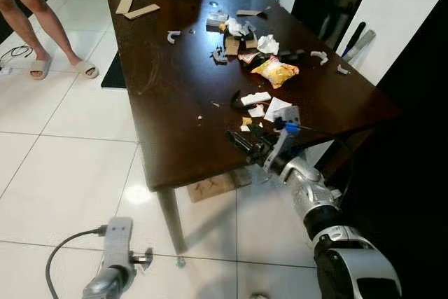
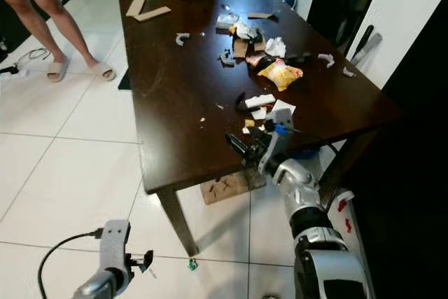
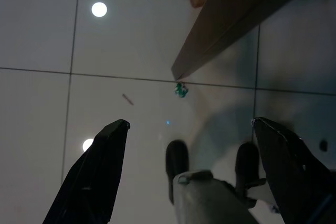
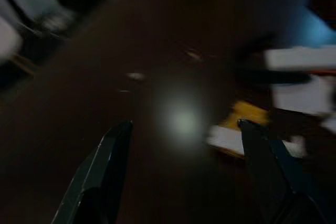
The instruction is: Picking trash to rubbish bin
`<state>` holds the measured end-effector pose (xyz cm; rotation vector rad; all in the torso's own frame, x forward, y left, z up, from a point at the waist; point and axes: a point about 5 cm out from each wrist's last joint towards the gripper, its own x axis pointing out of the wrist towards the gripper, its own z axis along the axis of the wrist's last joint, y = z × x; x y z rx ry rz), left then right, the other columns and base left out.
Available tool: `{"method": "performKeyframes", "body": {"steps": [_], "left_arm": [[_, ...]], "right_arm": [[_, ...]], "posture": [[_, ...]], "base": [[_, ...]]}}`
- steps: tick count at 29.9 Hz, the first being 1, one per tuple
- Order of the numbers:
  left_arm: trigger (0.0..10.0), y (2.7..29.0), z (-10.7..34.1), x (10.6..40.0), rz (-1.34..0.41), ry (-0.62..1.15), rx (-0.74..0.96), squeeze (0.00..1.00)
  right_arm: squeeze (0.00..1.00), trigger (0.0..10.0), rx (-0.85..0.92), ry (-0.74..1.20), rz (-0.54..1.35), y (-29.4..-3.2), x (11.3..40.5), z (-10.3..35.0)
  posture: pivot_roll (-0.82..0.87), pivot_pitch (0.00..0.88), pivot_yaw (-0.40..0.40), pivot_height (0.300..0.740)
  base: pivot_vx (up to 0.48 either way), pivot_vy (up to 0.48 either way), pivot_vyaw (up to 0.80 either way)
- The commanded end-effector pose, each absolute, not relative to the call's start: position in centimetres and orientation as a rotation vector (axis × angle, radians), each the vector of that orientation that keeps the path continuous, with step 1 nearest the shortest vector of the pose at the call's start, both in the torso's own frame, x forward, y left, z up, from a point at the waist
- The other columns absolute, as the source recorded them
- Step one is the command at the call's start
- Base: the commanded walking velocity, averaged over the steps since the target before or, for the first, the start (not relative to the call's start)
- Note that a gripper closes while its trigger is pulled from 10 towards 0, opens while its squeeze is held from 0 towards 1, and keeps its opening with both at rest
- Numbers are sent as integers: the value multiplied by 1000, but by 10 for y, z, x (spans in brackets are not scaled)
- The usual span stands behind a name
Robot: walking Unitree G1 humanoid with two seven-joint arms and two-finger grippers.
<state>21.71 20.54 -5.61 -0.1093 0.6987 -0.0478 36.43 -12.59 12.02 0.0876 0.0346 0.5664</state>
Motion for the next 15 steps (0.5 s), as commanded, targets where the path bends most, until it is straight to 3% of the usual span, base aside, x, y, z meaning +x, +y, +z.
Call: {"method": "performKeyframes", "body": {"steps": [1, 15], "left_arm": [[10000, 206, -62, 208, -19, 736, -148, 0], [10000, 214, -67, 197, 23, 764, -171, 0]], "right_arm": [[0, 10000, 31, 61, 541, -124, 364, 116], [0, 10000, -77, 9, 372, -134, 375, 129]], "posture": [[135, 98, -38, 740], [134, 95, -40, 740]], "base": [[360, 0, 0], [358, 0, 0]]}}
